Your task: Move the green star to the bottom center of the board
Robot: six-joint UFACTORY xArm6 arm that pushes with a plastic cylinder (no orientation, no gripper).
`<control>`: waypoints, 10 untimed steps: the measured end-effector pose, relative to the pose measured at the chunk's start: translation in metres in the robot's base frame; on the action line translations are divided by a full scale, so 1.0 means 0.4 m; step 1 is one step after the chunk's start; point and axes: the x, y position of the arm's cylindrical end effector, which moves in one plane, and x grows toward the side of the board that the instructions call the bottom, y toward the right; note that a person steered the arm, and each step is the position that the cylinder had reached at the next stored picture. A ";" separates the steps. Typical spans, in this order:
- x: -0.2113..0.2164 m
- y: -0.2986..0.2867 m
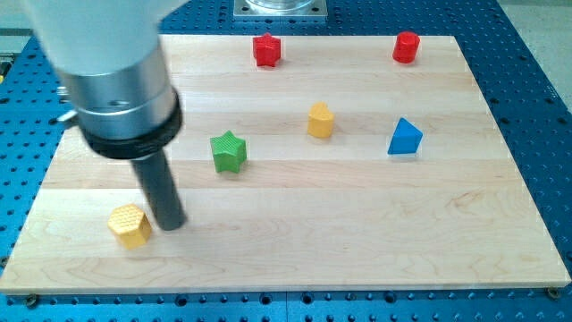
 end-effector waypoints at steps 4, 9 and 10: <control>-0.224 0.109; -0.125 0.369; -0.142 0.353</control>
